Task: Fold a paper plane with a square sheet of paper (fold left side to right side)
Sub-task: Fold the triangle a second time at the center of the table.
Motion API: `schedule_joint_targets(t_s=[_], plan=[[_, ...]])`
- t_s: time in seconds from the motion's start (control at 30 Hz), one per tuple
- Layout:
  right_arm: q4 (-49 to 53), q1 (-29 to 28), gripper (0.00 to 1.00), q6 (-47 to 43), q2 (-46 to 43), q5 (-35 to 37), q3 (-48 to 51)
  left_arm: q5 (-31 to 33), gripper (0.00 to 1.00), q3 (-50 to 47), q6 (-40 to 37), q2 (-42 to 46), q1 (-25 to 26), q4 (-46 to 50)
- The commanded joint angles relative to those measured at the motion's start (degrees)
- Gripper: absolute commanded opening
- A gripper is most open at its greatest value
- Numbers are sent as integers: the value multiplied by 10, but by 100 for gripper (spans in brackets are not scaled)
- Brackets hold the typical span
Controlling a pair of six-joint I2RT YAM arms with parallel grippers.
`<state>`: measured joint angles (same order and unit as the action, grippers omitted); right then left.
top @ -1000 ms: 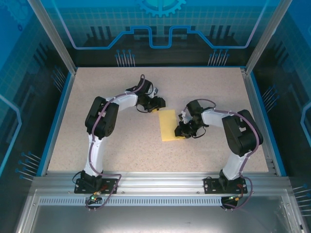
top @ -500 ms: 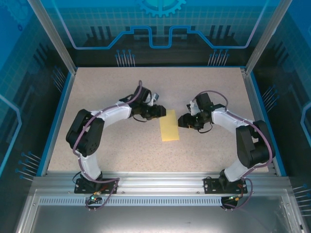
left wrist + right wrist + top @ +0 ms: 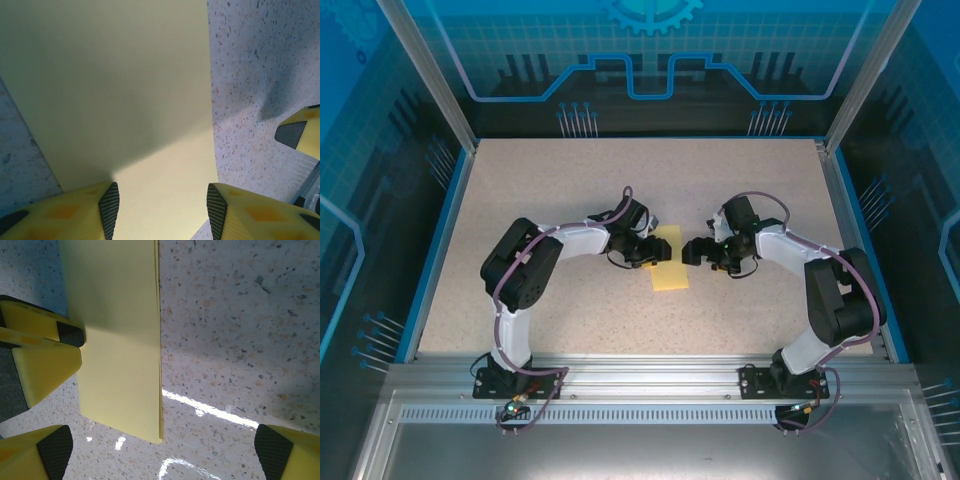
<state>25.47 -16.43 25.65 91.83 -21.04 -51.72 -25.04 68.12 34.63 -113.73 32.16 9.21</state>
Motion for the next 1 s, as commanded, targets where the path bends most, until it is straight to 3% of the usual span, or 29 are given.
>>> schedule_joint_targets(t_s=[0.0, 0.1, 0.4, 0.97], plan=[[3, 10, 99, 3, 0, -12, -1, 17, 54, 2, 6, 0, 2, 10], [7, 10, 96, 5, 10, -33, -8, 17, 54, -3, 5, 1, 2, 10], [-2, 8, 66, 26, 65, -100, -19, 18, 42, -23, 8, 8, 2, -3], [-4, -22, 51, 47, 109, -104, -45, 17, 41, -31, 9, 10, 1, -10]])
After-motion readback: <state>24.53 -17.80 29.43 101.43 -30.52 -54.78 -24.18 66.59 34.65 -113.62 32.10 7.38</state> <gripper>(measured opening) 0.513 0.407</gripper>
